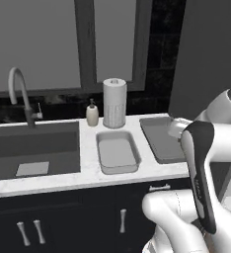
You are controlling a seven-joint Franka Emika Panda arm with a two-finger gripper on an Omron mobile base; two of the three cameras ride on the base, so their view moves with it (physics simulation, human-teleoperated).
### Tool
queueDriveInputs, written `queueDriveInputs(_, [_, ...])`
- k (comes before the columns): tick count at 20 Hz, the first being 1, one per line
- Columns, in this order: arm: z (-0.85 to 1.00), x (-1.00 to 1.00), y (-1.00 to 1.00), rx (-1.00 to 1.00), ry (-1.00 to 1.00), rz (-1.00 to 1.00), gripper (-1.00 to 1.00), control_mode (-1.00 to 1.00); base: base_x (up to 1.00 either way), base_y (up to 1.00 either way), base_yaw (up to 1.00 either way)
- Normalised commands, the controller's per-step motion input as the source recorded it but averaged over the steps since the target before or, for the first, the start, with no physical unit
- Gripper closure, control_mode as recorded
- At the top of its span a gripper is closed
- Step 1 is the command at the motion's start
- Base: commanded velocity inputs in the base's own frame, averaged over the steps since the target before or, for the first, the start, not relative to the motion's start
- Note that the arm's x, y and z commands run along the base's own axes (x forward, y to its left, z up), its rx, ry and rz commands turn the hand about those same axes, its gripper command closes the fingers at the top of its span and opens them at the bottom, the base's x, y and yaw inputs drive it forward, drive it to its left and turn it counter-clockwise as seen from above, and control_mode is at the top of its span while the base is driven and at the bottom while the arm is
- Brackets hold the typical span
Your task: Place one squash and one fish in each tupperware on the nearby counter, to pack two identical lunches.
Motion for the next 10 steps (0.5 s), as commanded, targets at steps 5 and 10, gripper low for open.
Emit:
queueDriveInputs(5, [-0.06, 0.18, 0.04, 0.0, 0.02, 0.0, 1.0, -1.0, 0.75, -0.08, -0.03])
queueDriveInputs(10, [-0.77, 1.0, 0.81, -0.08, 0.23, 0.0, 1.0, -1.0, 0.0, 0.0, 0.0])
